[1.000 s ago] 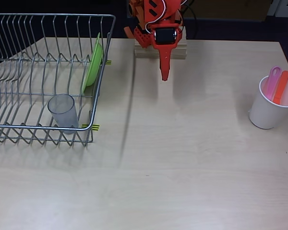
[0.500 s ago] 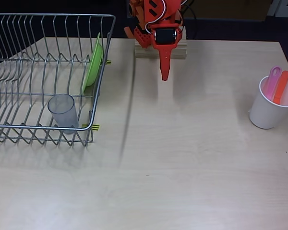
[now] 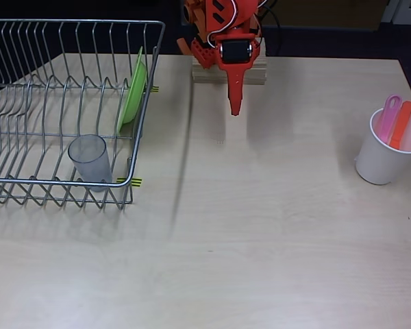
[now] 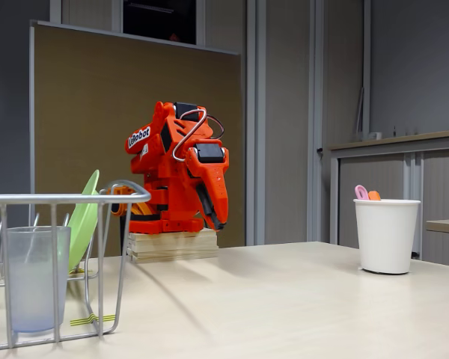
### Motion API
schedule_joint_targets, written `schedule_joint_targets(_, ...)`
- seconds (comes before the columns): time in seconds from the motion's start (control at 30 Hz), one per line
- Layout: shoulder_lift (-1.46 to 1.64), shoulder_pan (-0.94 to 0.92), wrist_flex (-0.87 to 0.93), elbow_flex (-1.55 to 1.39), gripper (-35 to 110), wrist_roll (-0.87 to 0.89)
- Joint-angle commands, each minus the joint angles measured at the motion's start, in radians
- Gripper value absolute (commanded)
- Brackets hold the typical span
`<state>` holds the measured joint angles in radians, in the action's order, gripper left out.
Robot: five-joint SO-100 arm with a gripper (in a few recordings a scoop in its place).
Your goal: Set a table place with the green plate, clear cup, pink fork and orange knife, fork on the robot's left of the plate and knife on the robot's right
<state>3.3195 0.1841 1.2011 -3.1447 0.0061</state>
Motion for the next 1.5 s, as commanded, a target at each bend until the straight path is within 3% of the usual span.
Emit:
schedule_joint_targets(0.0,0.003,0.020,0.012,0.003,0,-0.018)
schedule_joint_targets(0.07,0.003,-0.018,0.012,0.003,1,-0.028)
schedule_joint_targets(0.17,0.005,-0.110,0.014,0.003,14,-0.054)
schedule_joint_targets(0.3,0.012,-0.084,0.031,0.031,10,-0.081)
schedule_joint_targets(0.5,-0.038,-0.071,0.071,0.239,15,-0.117)
schedule_joint_targets(0.7,-0.499,-0.112,0.114,0.689,6,-0.324)
schedule_joint_targets(0.87,-0.811,-0.166,0.152,1.035,1,-0.245)
schedule_joint_targets(0.9,-0.838,-0.179,0.146,1.065,0,-0.181)
schedule_joint_targets(1.1,-0.816,-0.278,0.138,1.025,3,0.680)
schedule_joint_targets(1.47,-0.653,-0.632,0.285,0.945,3,0.825)
